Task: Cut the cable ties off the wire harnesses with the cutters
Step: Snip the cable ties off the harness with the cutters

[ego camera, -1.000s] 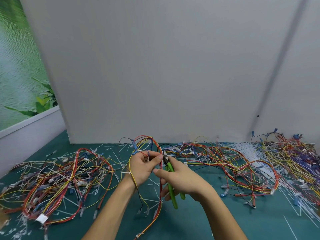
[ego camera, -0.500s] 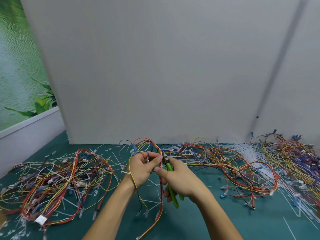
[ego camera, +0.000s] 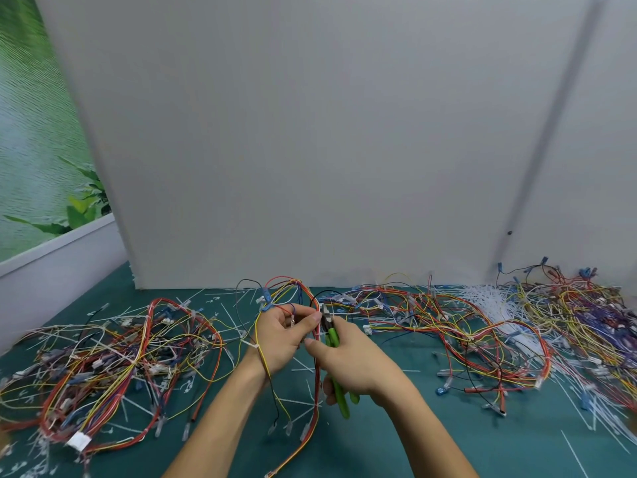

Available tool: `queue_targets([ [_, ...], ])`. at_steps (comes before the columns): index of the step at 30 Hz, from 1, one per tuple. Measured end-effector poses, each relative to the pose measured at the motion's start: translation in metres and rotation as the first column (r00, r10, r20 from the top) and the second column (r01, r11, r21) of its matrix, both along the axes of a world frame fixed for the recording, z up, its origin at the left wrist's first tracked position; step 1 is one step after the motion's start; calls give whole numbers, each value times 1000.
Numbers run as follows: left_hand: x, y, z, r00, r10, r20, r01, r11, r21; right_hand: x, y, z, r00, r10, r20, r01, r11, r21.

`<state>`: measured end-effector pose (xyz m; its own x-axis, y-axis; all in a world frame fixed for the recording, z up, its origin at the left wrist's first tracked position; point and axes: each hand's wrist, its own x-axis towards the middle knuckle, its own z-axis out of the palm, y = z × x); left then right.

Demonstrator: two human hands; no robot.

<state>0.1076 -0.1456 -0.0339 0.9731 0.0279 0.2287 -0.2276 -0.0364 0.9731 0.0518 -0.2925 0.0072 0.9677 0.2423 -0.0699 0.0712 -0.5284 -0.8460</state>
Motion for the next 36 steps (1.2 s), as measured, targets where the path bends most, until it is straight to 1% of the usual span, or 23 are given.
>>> queue_targets([
  [3, 2, 3, 0, 1000, 5, 3, -5, 1000, 10, 0, 2, 0, 998, -7, 60, 10, 999, -44],
  [7, 1, 4, -1, 1000, 4, -2, -4, 1000, -11, -1, 2, 2, 998, -10, 56, 13, 999, -50],
  [9, 1, 3, -1, 1000, 1, -11, -1, 1000, -17, -2, 2, 3, 1000, 1, 28, 0, 999, -34],
  [13, 1, 4, 0, 1000, 0, -17, 0, 1000, -1, -4, 3, 7, 994, 66, -86, -66, 998, 10],
  [18, 1, 5, 0, 1000, 0, -28, 0, 1000, -16, -4, 2, 7, 992, 74, -106, -72, 997, 20],
  [20, 0, 5, -1, 999, -7, -32, 6, 1000, -27, -5, 3, 7, 994, 65, -83, -65, 998, -2],
  [23, 0, 4, -1, 999, -6, -42, 4, 999, -40, -4, 3, 6, 999, 32, 4, -32, 998, -51],
  [25, 1, 5, -1, 999, -6, -49, 4, 999, -50, -3, 3, 6, 999, 9, 43, -7, 999, -35],
  [32, 4, 5, -3, 999, -12, -51, 9, 998, -64, -4, 4, 6, 999, -15, 40, 15, 1000, 5],
  [36, 4, 3, -5, 998, 4, -64, -9, 997, -78, -4, 6, 5, 1000, -6, 22, 6, 1000, -17],
])
